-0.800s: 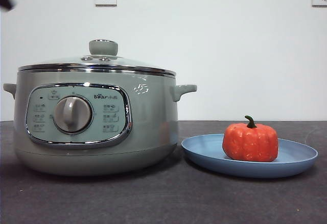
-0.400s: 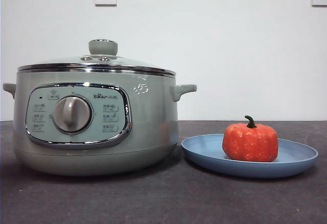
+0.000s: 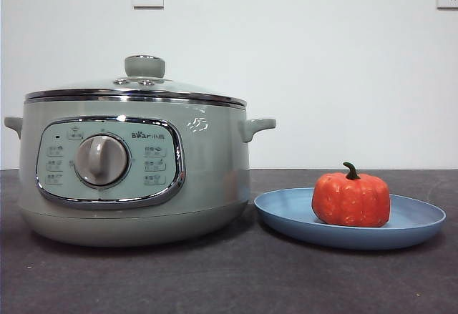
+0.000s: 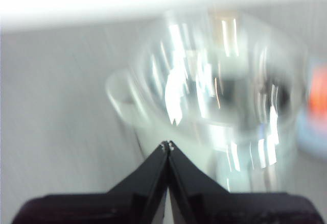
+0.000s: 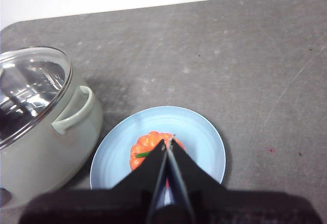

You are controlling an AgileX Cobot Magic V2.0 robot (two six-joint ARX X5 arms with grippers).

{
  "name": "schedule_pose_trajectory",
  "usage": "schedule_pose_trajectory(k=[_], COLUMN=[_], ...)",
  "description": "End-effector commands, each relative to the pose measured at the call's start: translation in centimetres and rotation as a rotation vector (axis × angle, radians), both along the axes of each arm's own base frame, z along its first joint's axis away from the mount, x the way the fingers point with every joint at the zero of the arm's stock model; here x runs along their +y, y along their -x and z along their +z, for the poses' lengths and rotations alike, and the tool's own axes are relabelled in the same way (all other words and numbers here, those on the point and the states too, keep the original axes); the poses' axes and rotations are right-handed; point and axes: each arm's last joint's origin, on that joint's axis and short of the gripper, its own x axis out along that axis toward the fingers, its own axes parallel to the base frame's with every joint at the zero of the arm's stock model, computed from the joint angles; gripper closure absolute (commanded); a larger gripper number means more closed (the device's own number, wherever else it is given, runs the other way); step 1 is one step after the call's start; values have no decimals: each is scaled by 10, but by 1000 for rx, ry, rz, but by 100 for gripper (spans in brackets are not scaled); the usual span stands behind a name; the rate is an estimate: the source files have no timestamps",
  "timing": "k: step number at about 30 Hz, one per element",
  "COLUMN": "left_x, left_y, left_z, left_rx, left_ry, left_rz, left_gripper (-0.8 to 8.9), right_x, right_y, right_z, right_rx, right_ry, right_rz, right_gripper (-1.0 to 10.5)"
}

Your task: Take the pumpkin out from the steamer,put the pumpkin in the blue plate,close the lid

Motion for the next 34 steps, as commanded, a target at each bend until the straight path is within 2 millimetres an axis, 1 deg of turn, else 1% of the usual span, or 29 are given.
schedule_pose_trajectory(k=[1, 2, 3, 5, 9, 11, 14, 16, 19, 34], left_x=[7, 10, 10, 11, 14, 16, 18, 18, 19, 19], left_y=[2, 1, 0, -9, -27, -35, -42, -42, -43, -41], left_z=[-7, -14, -17, -34, -73, -96, -125, -137, -134, -137], left_rx=[-172, -242, -257, -273, -182, -131, -43, 24, -7, 31], left_ry=[64, 59, 55, 20, -40, -57, -67, -84, -80, -87], left_rz=[127, 187, 202, 242, 307, 336, 354, 362, 364, 362], left_gripper=[817, 817, 817, 817, 817, 817, 817, 817, 817, 817], right_x=[0, 0, 0, 0, 0, 0, 0, 0, 0, 0], right_y=[0, 0, 0, 0, 0, 0, 0, 0, 0, 0], right_z=[0, 0, 0, 0, 0, 0, 0, 0, 0, 0], right_rx=[-4, -4, -4, -4, -4, -3, -3, -3, -3, -2], right_ry=[-10, -10, -10, -10, -10, -9, -9, -9, -10, -9], right_rz=[-5, -5, -5, -5, -4, -5, -4, -4, -4, -4], right_gripper=[963, 963, 963, 963, 963, 963, 963, 963, 963, 963])
